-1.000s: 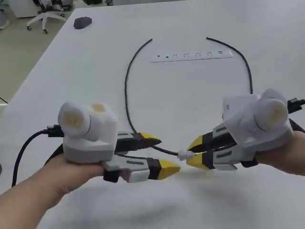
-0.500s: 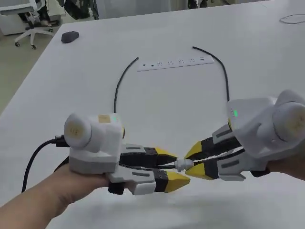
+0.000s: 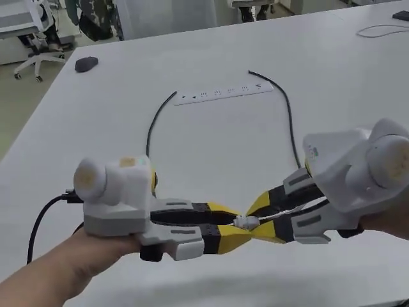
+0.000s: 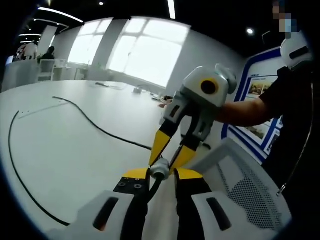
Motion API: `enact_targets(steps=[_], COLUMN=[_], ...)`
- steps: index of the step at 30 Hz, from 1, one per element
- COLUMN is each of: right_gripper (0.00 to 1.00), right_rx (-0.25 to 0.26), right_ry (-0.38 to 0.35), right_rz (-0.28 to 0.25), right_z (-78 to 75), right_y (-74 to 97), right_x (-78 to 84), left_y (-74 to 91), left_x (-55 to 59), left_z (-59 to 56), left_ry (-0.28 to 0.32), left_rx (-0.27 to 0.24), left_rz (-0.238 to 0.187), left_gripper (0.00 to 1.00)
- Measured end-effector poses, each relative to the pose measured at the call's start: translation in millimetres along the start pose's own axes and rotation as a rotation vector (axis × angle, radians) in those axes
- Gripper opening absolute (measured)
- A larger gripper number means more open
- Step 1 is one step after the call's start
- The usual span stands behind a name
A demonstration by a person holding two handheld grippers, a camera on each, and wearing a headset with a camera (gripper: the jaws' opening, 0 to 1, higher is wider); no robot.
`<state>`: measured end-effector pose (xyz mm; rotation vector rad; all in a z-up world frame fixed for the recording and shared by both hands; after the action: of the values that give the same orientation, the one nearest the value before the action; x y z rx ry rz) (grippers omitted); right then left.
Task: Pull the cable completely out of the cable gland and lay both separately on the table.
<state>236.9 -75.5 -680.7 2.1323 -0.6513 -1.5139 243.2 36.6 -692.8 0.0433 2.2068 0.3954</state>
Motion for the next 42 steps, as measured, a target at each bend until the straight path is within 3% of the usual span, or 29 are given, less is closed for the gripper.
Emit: enact_targets(steps=[14, 18, 20, 21, 22, 24, 28, 32, 34, 36, 39, 42], right_gripper=[0.08, 0.09, 0.1, 0.1, 0.09, 0.09, 0.08, 0.08, 0.07, 0.07, 0.07, 0.07], right_rx=[-0.018, -0.034, -0.087, -0.106, -0.118, -0.139, -0.142, -0.122, -0.099, -0.098, -0.075, -0.031], right_ry=[0.003, -0.115, -0.244, -0.278, -0.294, -0.351, -0.35, -0.291, -0.239, -0.236, -0.19, -0.142], right_rz=[-0.018, -0.05, -0.094, -0.1, -0.119, -0.146, -0.158, -0.14, -0.129, -0.122, -0.104, -0.095], right_z=[3.4, 0.6, 0.6, -0.6, -1.3, -1.5, -2.1, -0.5, 0.4, 3.9, 7.7, 6.9], right_y=[3.2, 4.6, 6.2, 8.2, 9.6, 12.0, 14.6, 15.4, 15.6, 14.9, 14.3, 15.5], right_x=[-4.8, -5.6, -4.9, -2.2, 0.1, 0.8, 0.0, -5.2, -7.5, -9.4, -11.0, -11.3], left_y=[1.2, 2.3, 2.6, 1.6, -1.2, -2.6, -2.3, -2.0, -1.1, -0.5, -0.3, 0.6], left_x=[-1.9, -4.6, -5.6, -5.3, -8.2, -9.3, -10.9, -12.3, -12.7, -11.7, -10.4, -10.5], left_z=[-6.1, -6.0, -7.9, -10.8, -12.9, -16.3, -16.3, -15.1, -13.7, -14.5, -15.0, -13.1], left_ry=[-0.058, -0.105, -0.177, -0.191, -0.244, -0.253, -0.267, -0.259, -0.22, -0.174, -0.192, -0.166], left_rx=[0.01, 0.004, 0.008, 0.008, 0.0, 0.013, 0.02, 0.022, 0.025, 0.031, 0.034, 0.03], left_rz=[0.034, 0.034, 0.067, 0.084, 0.089, 0.091, 0.082, 0.078, 0.077, 0.098, 0.107, 0.091], left_gripper=[0.16, 0.15, 0.15, 0.15, 0.15, 0.15, 0.15, 0.15, 0.15, 0.14, 0.14, 0.14])
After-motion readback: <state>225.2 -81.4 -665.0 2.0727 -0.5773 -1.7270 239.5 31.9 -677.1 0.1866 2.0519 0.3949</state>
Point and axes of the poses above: the centre of the closed fingertips' face, and the gripper's own axes: y roughly backward along the fingers, z roughly to its left, x roughly out of its underside, the point moved 7 cm from there along y, roughly backward along the fingers, and after that the axes turned 14 degrees about y, right-handed, at the moved point
